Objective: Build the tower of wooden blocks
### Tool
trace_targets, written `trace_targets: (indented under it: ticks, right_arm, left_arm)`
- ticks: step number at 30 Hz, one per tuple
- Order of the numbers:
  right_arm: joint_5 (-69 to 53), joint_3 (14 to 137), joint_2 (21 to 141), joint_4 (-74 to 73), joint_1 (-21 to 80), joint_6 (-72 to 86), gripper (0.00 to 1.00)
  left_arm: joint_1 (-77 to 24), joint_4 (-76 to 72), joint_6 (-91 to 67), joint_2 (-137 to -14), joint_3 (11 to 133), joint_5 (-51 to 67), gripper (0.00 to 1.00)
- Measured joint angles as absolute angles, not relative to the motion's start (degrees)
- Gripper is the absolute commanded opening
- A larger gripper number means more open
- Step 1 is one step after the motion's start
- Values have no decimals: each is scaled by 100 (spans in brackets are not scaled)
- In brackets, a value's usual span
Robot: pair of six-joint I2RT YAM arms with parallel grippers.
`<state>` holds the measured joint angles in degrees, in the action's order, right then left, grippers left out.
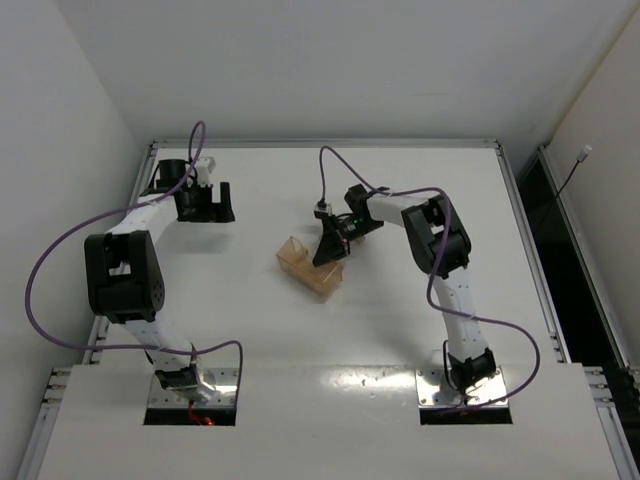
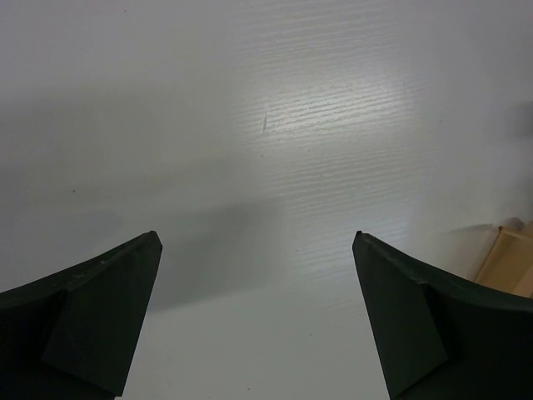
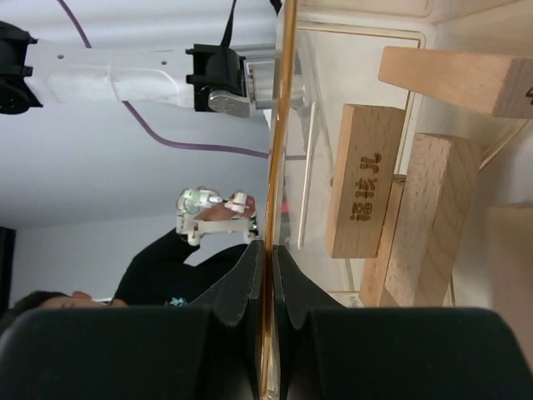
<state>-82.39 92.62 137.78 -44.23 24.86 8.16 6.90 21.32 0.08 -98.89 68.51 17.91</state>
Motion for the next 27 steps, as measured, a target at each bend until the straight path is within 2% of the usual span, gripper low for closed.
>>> trace_targets:
  ticks: [4,6,8,14,17,21,24,27]
  right_arm:
    - [-8143,9244,13231,-4453,2462,847,0]
    - [-8169,8886,12685,-3929,2495,1074,0]
    - [-8324,8613,12409,-4003,2574,923,0]
    - [-8250,8584,13386,-4550,2790,423,0]
    - [-8187,8648,13461,-4768,2783,362,0]
    - [-8106,9045,13061,-4685,2703,539,0]
    - [-8191,8851,12311,-4115,2650,812,0]
    - [-8372,8864,12221,-4342,2679,449,0]
  left_arm:
    - [690,2132,21,-9889,6851,1828,100]
    - [690,2106,23,-9880,6823,1848,100]
    - [690,2110,25,-9878,6799,1865,100]
    - [690,2115,45,-9878,6799,1874,100]
    - [690,2104,43,-9878,6799,1905,100]
    - [690,2091,40,-9845,6785,1931,100]
    - [690,2060,43,-9727,6705,1968,100]
    - [690,2080,40,-9719,6711,1997,100]
